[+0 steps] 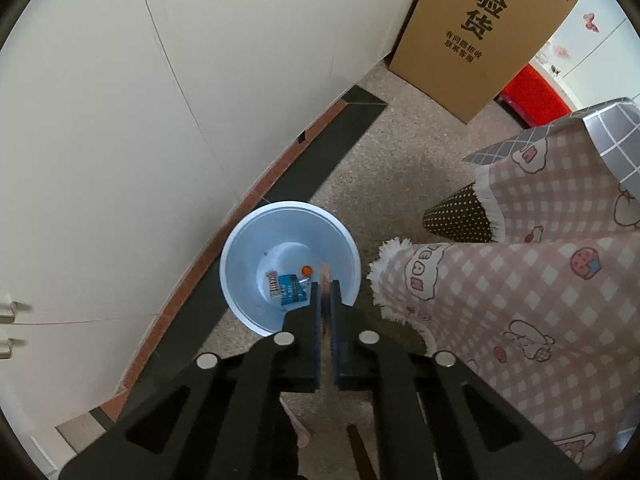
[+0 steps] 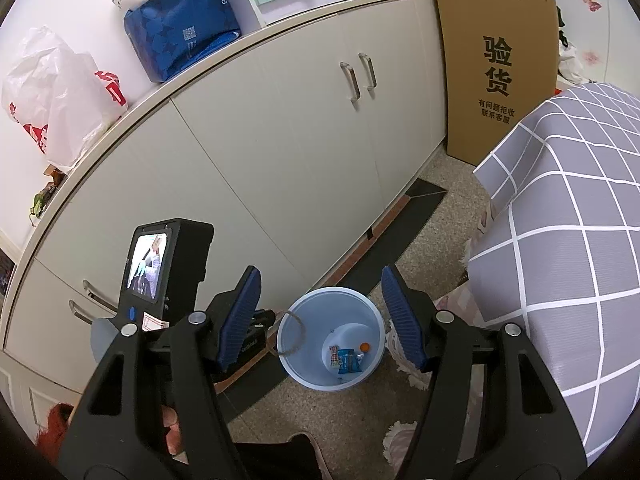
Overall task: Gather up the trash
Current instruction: 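Lower the left tool over the wastebasket and release the string loop, then move both open tools back up toward the table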
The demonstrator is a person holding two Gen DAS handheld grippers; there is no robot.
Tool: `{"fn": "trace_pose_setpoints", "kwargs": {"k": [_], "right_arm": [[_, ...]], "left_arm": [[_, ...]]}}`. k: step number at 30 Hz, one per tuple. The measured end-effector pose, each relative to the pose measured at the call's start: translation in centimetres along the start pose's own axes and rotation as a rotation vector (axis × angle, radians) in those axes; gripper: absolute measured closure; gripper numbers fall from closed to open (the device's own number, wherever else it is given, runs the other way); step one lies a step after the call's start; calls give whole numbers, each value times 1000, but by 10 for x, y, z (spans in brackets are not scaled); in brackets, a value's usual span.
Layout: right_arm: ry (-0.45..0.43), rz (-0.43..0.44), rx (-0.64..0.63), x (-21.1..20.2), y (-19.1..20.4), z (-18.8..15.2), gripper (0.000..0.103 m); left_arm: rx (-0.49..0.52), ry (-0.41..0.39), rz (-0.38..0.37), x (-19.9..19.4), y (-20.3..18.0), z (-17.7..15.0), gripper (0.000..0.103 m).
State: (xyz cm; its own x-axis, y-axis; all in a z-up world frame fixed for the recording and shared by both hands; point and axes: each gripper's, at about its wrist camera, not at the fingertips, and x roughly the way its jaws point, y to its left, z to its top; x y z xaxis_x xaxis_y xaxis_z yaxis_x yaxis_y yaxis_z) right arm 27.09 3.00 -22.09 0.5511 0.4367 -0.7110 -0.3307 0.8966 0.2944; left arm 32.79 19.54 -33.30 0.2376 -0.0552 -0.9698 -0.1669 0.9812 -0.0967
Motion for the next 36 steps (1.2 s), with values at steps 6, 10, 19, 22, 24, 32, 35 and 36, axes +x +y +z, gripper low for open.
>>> {"fn": "trace_pose_setpoints", "kwargs": {"k": [6, 10, 19, 22, 24, 32, 35, 36], "right_arm": [[2, -3, -6, 2, 1, 1, 40], [4, -8, -13, 5, 3, 2, 40], [24, -4, 0, 15, 2, -3, 40], [27, 16, 14, 13, 3, -1, 40], [20, 22, 12, 9, 5, 1, 39], [-78, 69, 25, -45, 9, 17, 39], [-130, 55, 30, -75, 3, 22, 39], [-148, 51, 35, -86, -2, 23, 39]], "left_arm": [[17, 28, -5, 6, -6, 3, 87], [-1, 16, 0, 7, -3, 0, 51], [-74, -13, -63, -9, 18, -6, 48], [-98, -78, -76, -36, 21, -10, 48], [-117, -117, -62, -55, 21, -10, 48], [-118, -330, -67, -156, 1, -22, 47], [-85, -388, -81, -186, -23, -27, 45], [-68, -406, -83, -196, -34, -30, 45]]}}
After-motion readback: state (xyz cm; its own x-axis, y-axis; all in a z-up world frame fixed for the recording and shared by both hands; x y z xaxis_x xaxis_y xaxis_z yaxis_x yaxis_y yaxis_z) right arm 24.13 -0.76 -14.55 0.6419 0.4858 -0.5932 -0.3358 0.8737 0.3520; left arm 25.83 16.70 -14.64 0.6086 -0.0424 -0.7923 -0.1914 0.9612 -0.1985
